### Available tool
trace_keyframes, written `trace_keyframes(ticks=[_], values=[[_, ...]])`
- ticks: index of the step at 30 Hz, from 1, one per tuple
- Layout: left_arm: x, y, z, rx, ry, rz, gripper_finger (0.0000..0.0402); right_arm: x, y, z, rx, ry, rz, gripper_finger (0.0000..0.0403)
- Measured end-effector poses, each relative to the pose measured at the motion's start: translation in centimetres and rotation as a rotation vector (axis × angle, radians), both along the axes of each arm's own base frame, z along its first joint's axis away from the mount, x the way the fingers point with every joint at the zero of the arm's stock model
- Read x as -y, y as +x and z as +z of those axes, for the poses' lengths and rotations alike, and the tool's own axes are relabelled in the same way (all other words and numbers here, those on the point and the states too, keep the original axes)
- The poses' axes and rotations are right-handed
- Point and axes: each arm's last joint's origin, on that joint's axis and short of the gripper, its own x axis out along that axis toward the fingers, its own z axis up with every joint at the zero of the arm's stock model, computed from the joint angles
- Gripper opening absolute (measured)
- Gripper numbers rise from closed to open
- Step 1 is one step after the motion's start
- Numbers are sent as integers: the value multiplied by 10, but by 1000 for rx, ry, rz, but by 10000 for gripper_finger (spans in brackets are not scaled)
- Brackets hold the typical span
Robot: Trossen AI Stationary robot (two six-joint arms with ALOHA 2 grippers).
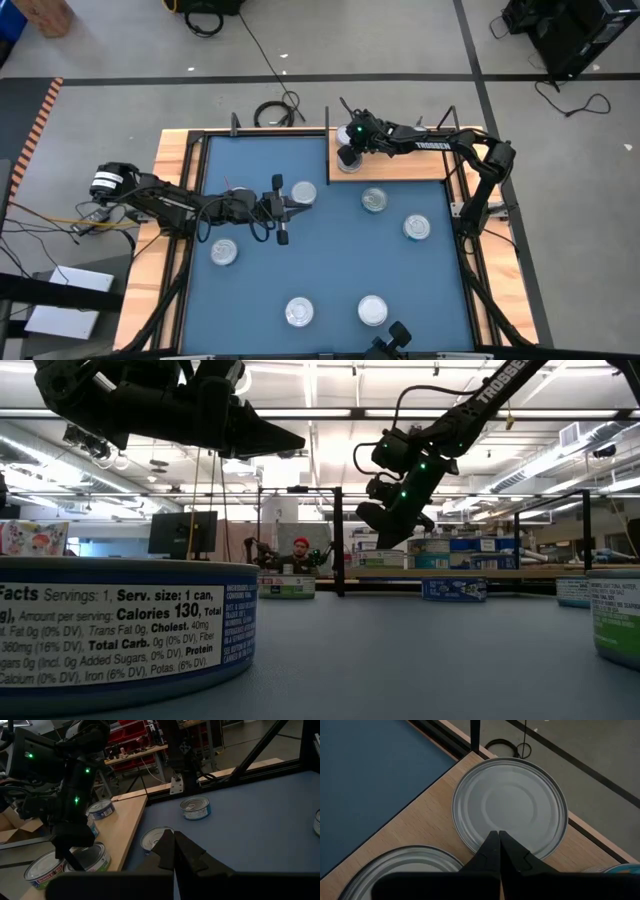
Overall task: Stack canned seafood by type on shelf
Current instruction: Adjust the green tuna can on the back of the shelf, then stack the left blue tuna can on to the blue tuna can on the shelf
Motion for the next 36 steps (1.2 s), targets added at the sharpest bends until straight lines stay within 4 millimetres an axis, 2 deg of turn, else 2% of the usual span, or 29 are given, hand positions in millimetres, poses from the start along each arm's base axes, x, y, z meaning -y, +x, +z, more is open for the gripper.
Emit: trace_keyframes(ticks=[8,17,22,36], values=[[0,0,0,3,0,0,4,-1,-2,3,-2,-1,-2,7],[0,0,0,0,0,-1,4,-8,-8,25,21,-41,22,6],[0,0,0,0,-3,0,4,-21,-1,33,16,-88,117,5],[0,0,-3,-34,-4,0,4,-50,19,36,-5,-167,264,1]])
